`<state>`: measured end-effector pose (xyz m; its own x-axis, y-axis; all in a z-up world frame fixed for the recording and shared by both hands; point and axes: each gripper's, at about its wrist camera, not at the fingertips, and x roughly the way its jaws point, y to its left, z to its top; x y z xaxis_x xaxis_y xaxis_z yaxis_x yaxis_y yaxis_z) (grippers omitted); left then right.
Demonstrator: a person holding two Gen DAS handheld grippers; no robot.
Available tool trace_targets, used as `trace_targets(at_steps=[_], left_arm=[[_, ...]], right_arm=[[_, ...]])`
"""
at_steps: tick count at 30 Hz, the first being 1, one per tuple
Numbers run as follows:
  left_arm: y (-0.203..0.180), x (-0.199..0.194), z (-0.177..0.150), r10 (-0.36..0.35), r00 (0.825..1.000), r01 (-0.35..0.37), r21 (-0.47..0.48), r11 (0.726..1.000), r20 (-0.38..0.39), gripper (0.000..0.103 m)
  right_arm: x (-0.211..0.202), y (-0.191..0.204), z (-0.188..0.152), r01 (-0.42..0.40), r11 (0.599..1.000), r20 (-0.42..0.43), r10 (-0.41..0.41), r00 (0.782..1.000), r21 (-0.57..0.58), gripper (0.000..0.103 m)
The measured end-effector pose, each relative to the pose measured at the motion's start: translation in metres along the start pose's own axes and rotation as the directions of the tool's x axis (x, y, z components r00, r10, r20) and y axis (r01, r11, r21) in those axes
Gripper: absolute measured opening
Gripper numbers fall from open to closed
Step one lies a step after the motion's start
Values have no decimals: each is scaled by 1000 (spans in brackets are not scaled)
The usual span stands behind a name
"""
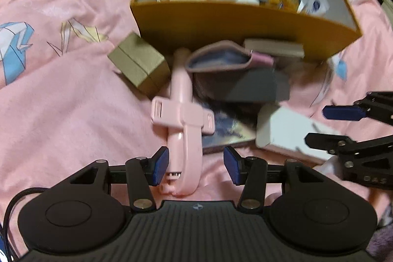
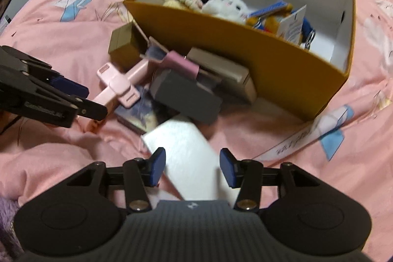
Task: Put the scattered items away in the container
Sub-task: 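Move both tools back toward the remaining pile beside the box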
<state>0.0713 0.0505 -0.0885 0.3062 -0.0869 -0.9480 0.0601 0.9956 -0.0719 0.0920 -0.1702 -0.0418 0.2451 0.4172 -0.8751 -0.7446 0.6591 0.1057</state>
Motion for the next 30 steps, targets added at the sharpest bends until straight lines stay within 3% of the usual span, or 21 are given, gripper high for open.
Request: trace_targets(at_steps=[3,7,14,20,24,26,28,29,30], left_arm=[[-1,7,2,21,1000,-21,5,1000,-17,58],[0,15,3,36,999,-36,0,999,-34,58],[3,26,8,60,997,-62,-36,997,-54,57],[-11,27,5,117,993,-117,-5,993,-31,56],[-24,23,6,146,989,-146,15,989,-9,40],[-23,20,9,138,990,-138,-3,990,-8,40],[-23,17,12,129,992,-129,-16,992,-6,40],[-24,16,13,128,992,-128,-18,992,-5,39],[-26,14,15,129,992,-129,-17,992,-5,39]], right_arm=[[7,-5,-1,3,1000,-42,-2,999,16,64],[19,-11,0,-38,999,-89,41,995,33,65],[36,-1,8,-48,996,-131,38,991,-75,77],[49,3,6,-33,994,-149,17,989,-104,82],[46,6,4,-3,994,-136,-12,991,-107,80],[40,5,3,13,995,-118,-25,993,-102,78],[30,3,3,22,995,-96,-31,995,-93,68],[26,1,5,24,996,-87,-31,996,-83,57],[21,-2,5,39,996,-76,-45,996,-76,54]])
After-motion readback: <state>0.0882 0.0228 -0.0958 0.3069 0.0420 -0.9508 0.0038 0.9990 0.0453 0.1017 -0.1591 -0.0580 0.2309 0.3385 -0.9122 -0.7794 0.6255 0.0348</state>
